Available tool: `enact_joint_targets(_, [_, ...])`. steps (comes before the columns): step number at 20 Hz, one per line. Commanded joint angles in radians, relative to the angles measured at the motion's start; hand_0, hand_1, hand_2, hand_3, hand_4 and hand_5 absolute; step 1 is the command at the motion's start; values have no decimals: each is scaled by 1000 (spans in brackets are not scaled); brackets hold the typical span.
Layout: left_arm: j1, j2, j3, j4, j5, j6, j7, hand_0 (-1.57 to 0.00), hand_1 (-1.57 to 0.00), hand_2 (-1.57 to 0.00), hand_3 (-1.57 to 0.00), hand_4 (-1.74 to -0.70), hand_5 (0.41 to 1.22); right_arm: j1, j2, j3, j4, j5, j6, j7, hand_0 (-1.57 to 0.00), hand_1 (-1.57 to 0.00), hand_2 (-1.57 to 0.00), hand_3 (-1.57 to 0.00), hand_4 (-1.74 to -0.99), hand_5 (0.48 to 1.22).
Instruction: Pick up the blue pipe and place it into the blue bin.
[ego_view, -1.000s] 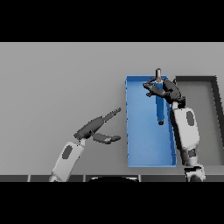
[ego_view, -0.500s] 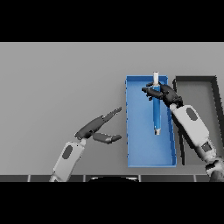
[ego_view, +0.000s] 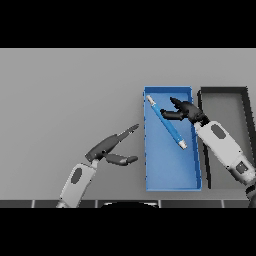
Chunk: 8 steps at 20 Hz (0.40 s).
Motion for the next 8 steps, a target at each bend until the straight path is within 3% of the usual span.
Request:
enact_joint_targets(1, [-1,-4,-1,4,-3,4,5,1,1,1,1,-931,497,-2,-3,5,1,2,11,0,-37,-35,-34,-9,-1110,736])
enact_joint_targets(8, [-25,-1,9,40,-18,13,-13,1,1,1,1,-930,495,-5,-9,26,-6,22,48,-31,-19,-17,-17,-4,-1084,714])
